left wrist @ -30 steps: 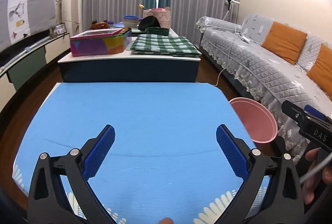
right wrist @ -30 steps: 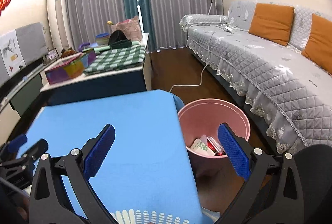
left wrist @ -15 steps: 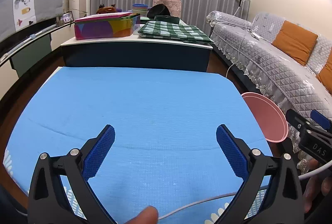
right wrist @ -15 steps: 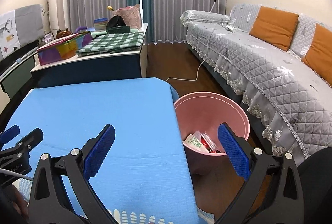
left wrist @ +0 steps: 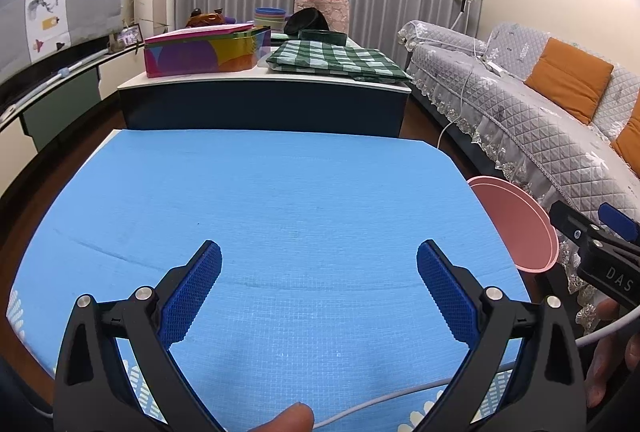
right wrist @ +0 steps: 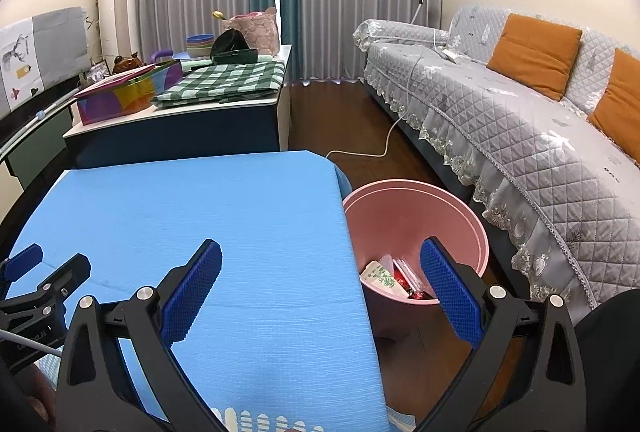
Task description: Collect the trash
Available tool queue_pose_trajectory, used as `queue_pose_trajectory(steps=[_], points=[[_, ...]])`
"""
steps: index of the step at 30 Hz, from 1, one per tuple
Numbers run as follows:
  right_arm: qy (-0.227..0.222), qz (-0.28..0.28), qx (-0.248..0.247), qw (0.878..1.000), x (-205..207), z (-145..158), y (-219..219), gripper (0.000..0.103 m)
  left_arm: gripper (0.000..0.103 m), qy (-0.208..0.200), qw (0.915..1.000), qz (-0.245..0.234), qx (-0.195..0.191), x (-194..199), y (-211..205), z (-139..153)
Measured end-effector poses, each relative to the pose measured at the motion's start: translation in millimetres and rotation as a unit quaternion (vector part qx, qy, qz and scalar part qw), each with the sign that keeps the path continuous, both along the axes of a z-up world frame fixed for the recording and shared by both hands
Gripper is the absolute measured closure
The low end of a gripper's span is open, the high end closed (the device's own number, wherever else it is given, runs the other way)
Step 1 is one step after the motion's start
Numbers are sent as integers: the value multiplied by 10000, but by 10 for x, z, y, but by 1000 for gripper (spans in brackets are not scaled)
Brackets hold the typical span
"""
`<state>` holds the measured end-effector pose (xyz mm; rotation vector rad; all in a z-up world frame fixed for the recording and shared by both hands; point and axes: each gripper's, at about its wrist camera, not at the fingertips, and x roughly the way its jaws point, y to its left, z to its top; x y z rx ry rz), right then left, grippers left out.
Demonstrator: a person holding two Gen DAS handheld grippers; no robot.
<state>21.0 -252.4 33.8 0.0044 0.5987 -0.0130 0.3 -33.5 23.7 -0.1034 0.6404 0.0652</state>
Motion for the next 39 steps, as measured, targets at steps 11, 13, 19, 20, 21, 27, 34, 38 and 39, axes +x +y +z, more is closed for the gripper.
queue_pose_trajectory(steps=[11, 13, 19, 20, 21, 27, 34, 38, 39], points=[[-43, -14, -76, 10000, -29, 15, 11, 5, 8, 32, 10000, 13, -76, -9, 30, -8], [-57, -19, -85, 9999, -30, 16, 12, 5, 8, 23, 10000, 16, -75, -17, 28, -5], [-64, -17, -81, 9999, -42, 16, 12, 5, 8, 18, 10000, 14, -64, -22, 21, 5], [-69, -19, -84, 9999, -41, 17, 11, 5, 8, 21, 10000, 11, -68, -23, 23, 6], [-72, -17, -91, 9999, -40, 17, 10, 5, 8, 26, 10000, 10, -67, -22, 24, 8], [-72, -16, -91, 9999, -42, 17, 8, 5, 8, 20, 10000, 7, -65, -23, 23, 8], [-71, -18, -96, 9999, -52, 19, 7, 5, 8, 11, 10000, -15, -64, -11, 19, 17], [-59, -20, -86, 9999, -52, 16, 2, 5, 8, 11, 10000, -17, -62, -8, 16, 16], [-62, -17, -91, 9999, -51, 17, 1, 5, 8, 9, 10000, -15, -59, -5, 15, 16]])
